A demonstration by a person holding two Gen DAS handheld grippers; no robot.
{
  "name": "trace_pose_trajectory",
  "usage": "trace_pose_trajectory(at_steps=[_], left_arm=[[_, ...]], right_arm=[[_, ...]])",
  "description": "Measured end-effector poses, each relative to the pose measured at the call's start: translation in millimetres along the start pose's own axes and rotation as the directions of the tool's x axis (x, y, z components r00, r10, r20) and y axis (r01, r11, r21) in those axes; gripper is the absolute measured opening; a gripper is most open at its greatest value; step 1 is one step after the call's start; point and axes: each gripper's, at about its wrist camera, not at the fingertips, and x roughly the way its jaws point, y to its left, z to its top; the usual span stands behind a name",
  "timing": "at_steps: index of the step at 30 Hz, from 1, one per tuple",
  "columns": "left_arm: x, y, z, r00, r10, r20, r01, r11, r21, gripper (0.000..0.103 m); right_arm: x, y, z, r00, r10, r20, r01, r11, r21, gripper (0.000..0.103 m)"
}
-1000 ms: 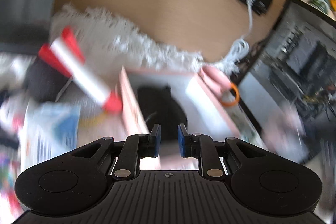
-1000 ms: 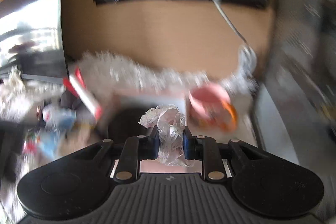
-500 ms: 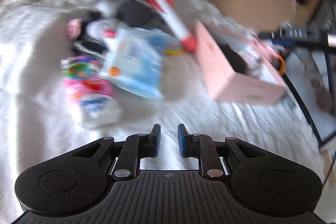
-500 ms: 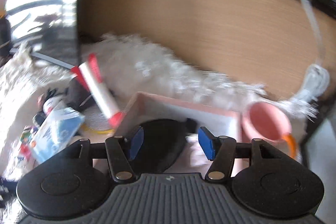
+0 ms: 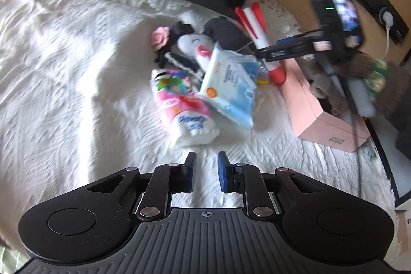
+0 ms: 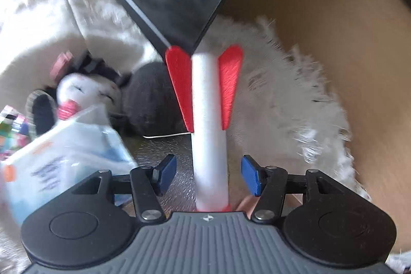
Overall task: Organize soft objects
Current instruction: 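Grasp the white-red lint roller with the right gripper, then carry the lint roller toward the pink box with the right gripper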
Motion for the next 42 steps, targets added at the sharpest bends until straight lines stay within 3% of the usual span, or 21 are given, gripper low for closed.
trace_pose_trajectory(at_steps=[3, 5, 10, 17, 20, 23, 27, 31, 38, 42], left_arm=[[-5.6, 6.5, -3.6, 1.0, 0.021, -0.005, -0.021, 1.0, -0.017, 0.019], [-8.2, 10.6, -5.6, 0.999, 0.032, -0.005, -0.032, 0.999, -0.03, 0.019], [-5.7, 15.8, -6.9, 0.999, 0.028, -0.02, -0.028, 0.999, -0.046, 0.019], [6.1, -2.3, 3.3, 0.999, -0.037, -0.022, 0.037, 0.999, 0.011, 0.019], [11.2, -12.9, 8.9, 0.998, -0.065, -0.019, 0.066, 0.997, 0.045, 0.019], [16.1, -23.5, 11.9, 0.995, -0.094, -0.026, 0.096, 0.992, 0.077, 0.019], [22.4, -35.2, 11.3, 0.991, -0.127, -0.045, 0.131, 0.984, 0.123, 0.019], [25.4, -41.7, 14.5, 0.993, -0.113, -0.031, 0.117, 0.973, 0.198, 0.019], [39.1, -42.8, 64.1, 0.996, -0.074, 0.042, 0.057, 0.948, 0.314, 0.019], [61.6, -59.1, 98.5, 0.995, -0.086, 0.053, 0.056, 0.906, 0.42, 0.022]], right_arm=[[15.4, 1.6, 4.4, 0.998, 0.005, -0.055, -0.005, 1.0, 0.001, 0.03], [8.2, -0.3, 5.2, 0.998, 0.013, -0.054, -0.011, 0.999, 0.03, 0.027], [-48.1, -15.9, -0.1, 0.989, 0.145, 0.014, -0.145, 0.979, 0.145, 0.027], [-144.2, -22.6, -31.1, 0.927, 0.365, 0.087, -0.375, 0.886, 0.273, 0.027], [-165.3, -10.1, -53.2, 0.894, 0.445, 0.04, -0.436, 0.847, 0.304, 0.027], [-174.8, -3.0, -81.0, 0.876, 0.48, -0.05, -0.439, 0.836, 0.329, 0.027], [-192.8, 10.9, -130.2, 0.908, 0.396, -0.139, -0.344, 0.892, 0.295, 0.027], [-196.7, 13.4, -173.3, 0.926, 0.341, -0.162, -0.275, 0.903, 0.33, 0.027], [-196.6, 6.0, -227.7, 0.959, 0.248, -0.136, -0.154, 0.862, 0.484, 0.028], [-207.6, 7.3, -247.2, 0.97, 0.224, -0.094, -0.136, 0.823, 0.552, 0.039]])
